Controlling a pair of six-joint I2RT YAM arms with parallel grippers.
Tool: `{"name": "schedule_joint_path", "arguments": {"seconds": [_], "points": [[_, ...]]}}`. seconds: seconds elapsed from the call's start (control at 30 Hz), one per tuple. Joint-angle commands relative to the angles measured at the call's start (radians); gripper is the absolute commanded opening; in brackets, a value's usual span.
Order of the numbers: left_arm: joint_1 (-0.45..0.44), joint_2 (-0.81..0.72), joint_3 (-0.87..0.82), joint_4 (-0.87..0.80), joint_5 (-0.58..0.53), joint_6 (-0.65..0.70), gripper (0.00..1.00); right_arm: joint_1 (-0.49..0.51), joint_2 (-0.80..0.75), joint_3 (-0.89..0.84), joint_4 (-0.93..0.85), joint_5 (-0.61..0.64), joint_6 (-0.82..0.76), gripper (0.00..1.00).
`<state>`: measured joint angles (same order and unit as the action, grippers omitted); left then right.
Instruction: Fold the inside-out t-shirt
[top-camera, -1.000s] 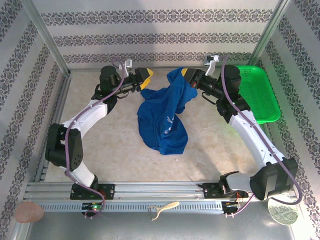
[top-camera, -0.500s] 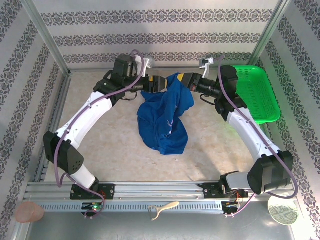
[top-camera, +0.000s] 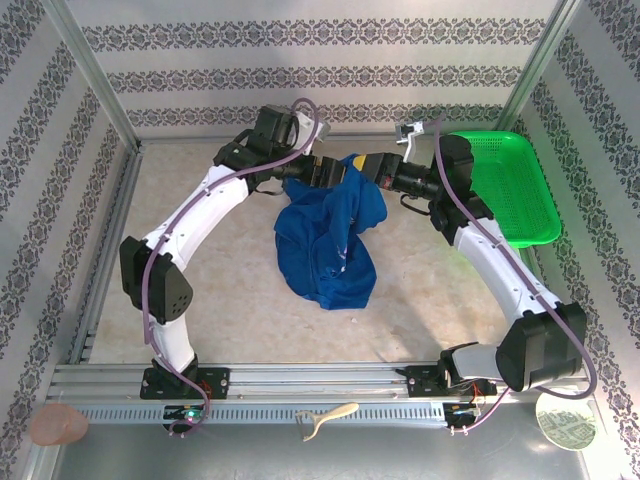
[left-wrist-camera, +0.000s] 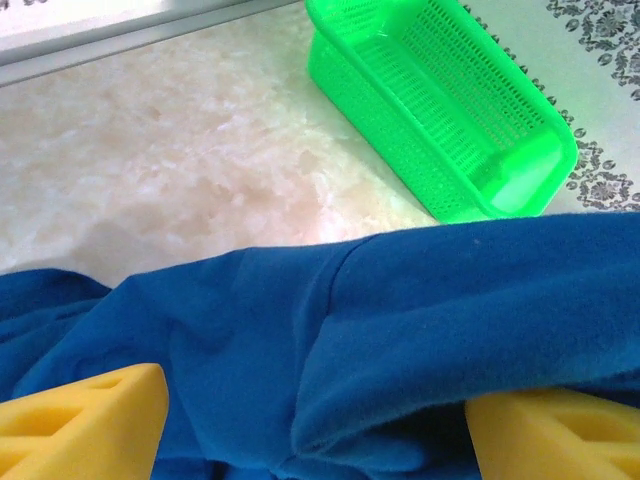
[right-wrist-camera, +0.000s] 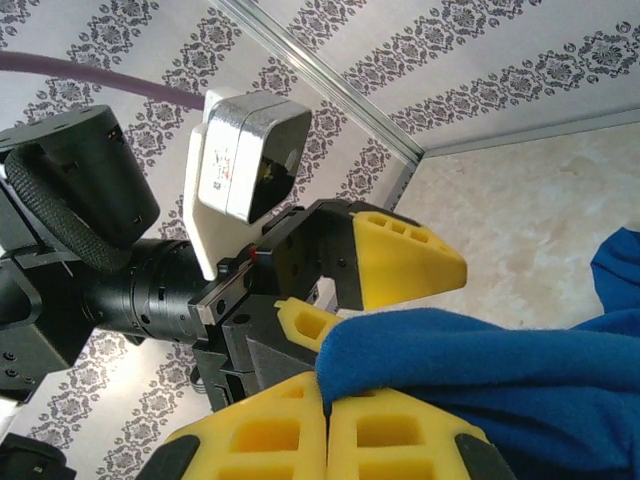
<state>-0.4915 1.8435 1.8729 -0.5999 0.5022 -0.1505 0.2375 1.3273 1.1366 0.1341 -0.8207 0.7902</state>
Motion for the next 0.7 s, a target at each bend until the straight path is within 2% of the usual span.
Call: {"name": "schedule_joint_path", "arguments": {"seconds": [0.0, 0.13, 0.2, 0.23, 0.27, 0.4, 0.5, 0.6, 0.67], "points": [[-0.025, 0.034, 0.044, -0.038, 0.058, 0.072, 0.81, 0.000, -0.038, -0.002, -0.008, -0.020, -0.007, 0.00], [-0.032, 0.096, 0.079, -0.009, 0.138, 0.060, 0.84, 0.000, -0.056, -0.006, -0.031, -0.011, -0.019, 0.00], [-0.029, 0.124, 0.073, 0.053, 0.163, 0.018, 0.80, -0.004, -0.067, -0.013, -0.040, -0.008, -0.020, 0.00], [-0.026, 0.133, 0.068, 0.087, 0.190, -0.001, 0.74, -0.007, -0.073, -0.019, -0.045, -0.009, -0.022, 0.00], [-0.022, 0.143, 0.065, 0.130, 0.220, -0.030, 0.61, -0.012, -0.082, -0.029, -0.049, -0.008, -0.023, 0.00], [0.004, 0.139, 0.036, 0.249, 0.290, -0.143, 0.01, -0.046, -0.130, -0.110, -0.048, 0.022, -0.010, 0.00], [0.042, 0.065, -0.075, 0.361, 0.313, -0.233, 0.00, -0.079, -0.155, -0.165, -0.073, 0.066, -0.009, 0.00], [0.077, -0.038, -0.216, 0.504, 0.347, -0.347, 0.00, -0.094, -0.145, -0.176, -0.198, 0.171, -0.075, 0.00], [0.090, -0.107, -0.301, 0.568, 0.354, -0.406, 0.00, -0.094, -0.127, -0.148, -0.317, 0.241, -0.146, 0.19]]}}
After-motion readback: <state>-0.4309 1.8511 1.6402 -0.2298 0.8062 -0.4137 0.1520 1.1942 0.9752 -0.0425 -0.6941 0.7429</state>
